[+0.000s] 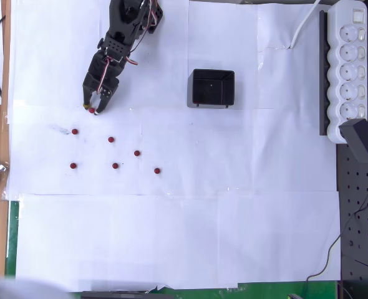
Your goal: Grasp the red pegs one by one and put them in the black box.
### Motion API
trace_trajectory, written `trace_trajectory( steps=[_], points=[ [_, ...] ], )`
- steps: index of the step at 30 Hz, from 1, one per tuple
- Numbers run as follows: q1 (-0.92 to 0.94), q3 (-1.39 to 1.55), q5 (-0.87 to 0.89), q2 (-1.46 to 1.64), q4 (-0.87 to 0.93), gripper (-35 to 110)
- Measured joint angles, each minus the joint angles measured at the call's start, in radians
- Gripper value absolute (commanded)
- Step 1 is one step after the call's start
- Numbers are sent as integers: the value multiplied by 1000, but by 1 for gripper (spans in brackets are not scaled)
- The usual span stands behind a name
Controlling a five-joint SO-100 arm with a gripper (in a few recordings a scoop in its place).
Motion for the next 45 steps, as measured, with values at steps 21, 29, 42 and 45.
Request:
trace_trajectory(
  steps=[21, 29, 42, 45],
  points=[
    [-86, 187, -51, -258, 646, 0],
    [-319, 788, -169, -356, 1660, 0],
    [-953, 1224, -575, -279, 2091, 0],
    [-1080, 1224, -664, -184, 2022, 0]
  ],
)
